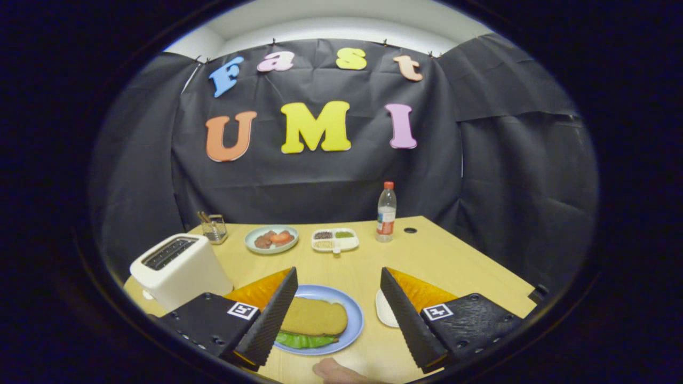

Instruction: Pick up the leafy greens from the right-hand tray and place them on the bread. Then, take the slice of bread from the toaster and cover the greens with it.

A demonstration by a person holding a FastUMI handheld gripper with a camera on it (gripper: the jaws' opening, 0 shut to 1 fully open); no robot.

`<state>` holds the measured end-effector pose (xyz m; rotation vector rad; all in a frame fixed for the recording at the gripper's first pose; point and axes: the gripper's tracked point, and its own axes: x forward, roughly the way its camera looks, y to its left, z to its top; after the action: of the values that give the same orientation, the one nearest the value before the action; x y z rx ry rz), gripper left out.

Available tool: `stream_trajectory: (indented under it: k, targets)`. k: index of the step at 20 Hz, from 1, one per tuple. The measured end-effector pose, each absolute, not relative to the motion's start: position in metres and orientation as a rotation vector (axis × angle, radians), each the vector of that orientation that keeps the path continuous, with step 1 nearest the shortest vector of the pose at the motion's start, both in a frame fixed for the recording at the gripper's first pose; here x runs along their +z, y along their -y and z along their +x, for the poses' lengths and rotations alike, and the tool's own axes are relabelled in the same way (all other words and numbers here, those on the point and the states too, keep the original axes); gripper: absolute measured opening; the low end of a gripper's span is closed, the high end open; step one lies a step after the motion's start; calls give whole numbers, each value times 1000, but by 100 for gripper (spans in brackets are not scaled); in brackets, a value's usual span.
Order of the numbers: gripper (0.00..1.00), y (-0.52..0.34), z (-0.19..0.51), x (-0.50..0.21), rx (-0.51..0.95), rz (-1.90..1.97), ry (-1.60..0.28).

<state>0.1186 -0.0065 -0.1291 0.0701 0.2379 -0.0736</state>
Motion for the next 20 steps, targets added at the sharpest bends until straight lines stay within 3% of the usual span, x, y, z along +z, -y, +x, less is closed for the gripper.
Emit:
stream_trajectory:
  k: [10, 20]
  targets:
    - [95, 50, 25, -38, -127, 35, -45]
    - [95, 36, 1, -43, -94, 0, -49]
